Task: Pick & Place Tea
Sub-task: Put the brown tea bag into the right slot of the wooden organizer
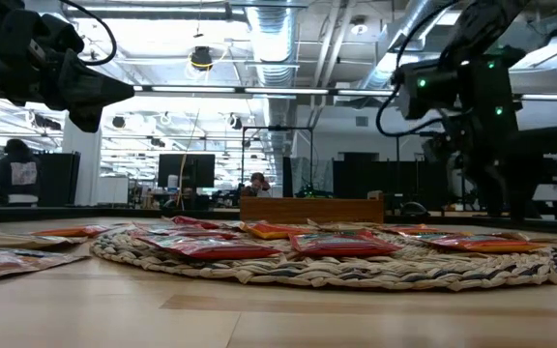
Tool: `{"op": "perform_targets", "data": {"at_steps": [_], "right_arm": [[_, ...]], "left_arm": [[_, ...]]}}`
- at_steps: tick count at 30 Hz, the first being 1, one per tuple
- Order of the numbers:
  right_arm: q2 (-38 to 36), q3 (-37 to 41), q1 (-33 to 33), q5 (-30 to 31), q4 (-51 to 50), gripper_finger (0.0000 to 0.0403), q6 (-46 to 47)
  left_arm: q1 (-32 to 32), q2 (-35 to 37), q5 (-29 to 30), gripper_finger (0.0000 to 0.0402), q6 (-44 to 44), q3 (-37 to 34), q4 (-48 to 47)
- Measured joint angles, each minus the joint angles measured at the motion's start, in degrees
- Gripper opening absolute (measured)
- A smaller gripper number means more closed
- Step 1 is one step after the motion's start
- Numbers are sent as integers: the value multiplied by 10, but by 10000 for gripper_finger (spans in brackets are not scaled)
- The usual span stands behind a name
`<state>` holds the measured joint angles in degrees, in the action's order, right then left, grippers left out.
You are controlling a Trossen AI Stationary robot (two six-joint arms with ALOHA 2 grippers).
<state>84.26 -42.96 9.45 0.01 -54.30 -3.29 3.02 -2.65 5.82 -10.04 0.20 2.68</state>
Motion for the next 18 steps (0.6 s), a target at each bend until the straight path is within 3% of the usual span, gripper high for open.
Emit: {"op": "perform_targets", "data": {"at_steps": [18], "right_arm": [[76,-7,30,-15,5,233,-18]], "left_arm": [[0,0,0,8,0,0,0]]}}
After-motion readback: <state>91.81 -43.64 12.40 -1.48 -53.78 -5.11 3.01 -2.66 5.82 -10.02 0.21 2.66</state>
